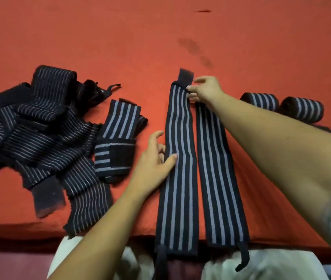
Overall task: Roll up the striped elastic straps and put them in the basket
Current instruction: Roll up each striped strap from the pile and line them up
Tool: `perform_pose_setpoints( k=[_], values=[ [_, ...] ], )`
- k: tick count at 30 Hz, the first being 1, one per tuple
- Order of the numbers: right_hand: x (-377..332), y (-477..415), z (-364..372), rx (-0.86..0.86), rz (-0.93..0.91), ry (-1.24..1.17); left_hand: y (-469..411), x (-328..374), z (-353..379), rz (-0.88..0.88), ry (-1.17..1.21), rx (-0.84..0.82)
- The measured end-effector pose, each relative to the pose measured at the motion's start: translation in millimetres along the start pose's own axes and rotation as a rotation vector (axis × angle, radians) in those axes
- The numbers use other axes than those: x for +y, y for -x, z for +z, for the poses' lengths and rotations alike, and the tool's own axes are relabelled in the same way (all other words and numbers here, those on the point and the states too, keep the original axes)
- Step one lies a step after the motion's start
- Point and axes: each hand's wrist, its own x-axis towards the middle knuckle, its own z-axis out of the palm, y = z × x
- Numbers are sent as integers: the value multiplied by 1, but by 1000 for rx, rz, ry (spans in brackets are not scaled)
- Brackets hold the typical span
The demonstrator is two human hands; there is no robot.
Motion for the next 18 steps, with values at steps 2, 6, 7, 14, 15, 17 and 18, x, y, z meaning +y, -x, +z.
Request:
perform_pose_setpoints(
  k=[2, 6, 7, 14, 15, 17, 18],
  values=[
    [12, 7, 0, -2, -46, 226, -1, -2, 1, 3, -16, 20],
    [24, 65, -6, -83, -270, 675, -3, -4, 0, -5, -24, 12],
    [25, 84, -9, -137, -276, 718, -3, -4, 0, -14, -6, 4],
    [77, 158, -21, -339, -383, 932, 1, -1, -1, -19, -103, 15],
    [85, 160, -20, -305, -410, 946, 2, 0, -2, -25, -127, 13],
    [95, 161, -17, -270, -431, 962, 5, 3, -2, -32, -170, 17],
    [95, 161, -17, -267, -438, 967, 8, 5, -1, -26, -186, 24]
  ],
)
